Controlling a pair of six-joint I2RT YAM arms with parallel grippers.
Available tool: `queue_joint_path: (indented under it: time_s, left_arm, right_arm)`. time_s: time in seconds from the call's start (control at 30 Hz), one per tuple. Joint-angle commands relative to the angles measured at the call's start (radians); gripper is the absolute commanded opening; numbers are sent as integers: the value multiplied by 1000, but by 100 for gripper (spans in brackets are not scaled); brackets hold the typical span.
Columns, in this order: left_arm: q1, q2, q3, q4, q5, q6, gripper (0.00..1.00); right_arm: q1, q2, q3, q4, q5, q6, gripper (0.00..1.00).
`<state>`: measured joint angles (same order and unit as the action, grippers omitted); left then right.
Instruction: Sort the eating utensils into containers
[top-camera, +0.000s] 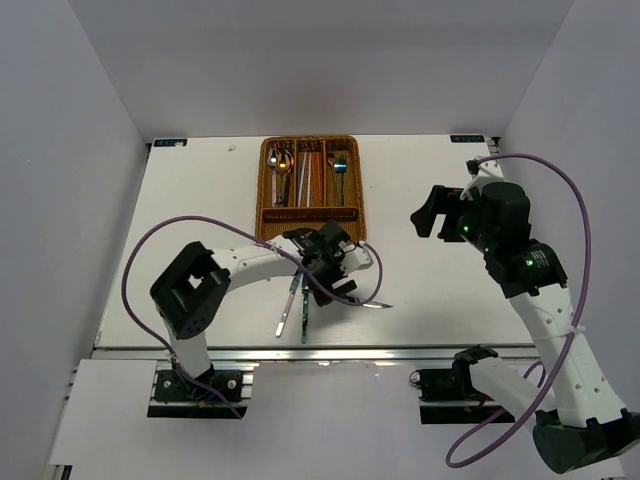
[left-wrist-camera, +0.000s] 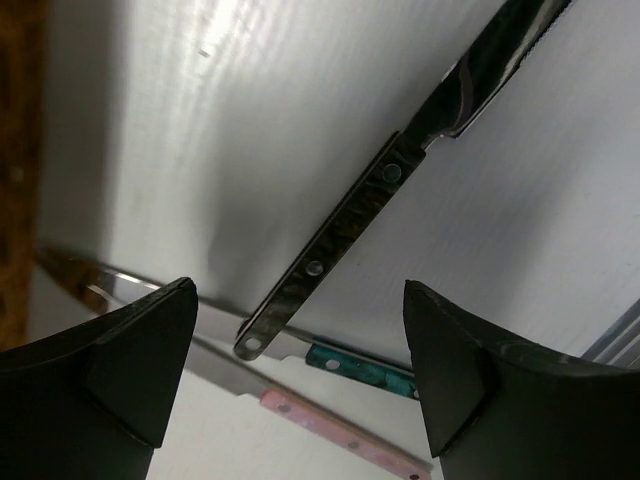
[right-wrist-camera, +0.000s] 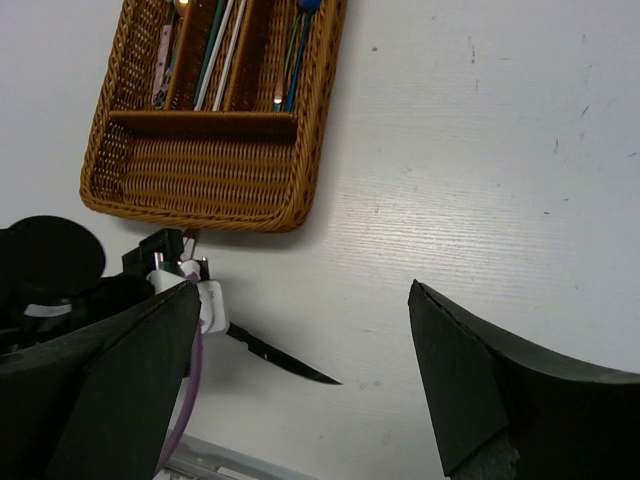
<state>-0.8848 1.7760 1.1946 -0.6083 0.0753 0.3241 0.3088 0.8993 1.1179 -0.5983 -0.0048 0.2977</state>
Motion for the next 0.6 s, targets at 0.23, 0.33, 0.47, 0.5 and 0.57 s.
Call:
queue_joint_path:
  time_s: [0.23,0.33,0.47,0.5,0.57]
  left_arm:
    - [1,48,-29,59,46,26,84]
    - [-2,75,-23,48,61,24,79]
    - [-9,108,-15,33,78,26,71]
    - [-11,112,-12,27,77,23,68]
    - [-16,122,-7,15,60,13,62]
  right_arm:
    - [1,-17,-9,40,-70,-29,89]
    - [1,-26,-9,43,-70,-32,89]
    - [1,-40,-10,49,-64,-34,89]
    - [1,-43,-10,51,-61,-34,89]
    - [1,-48,-10,52,-57,-35,89]
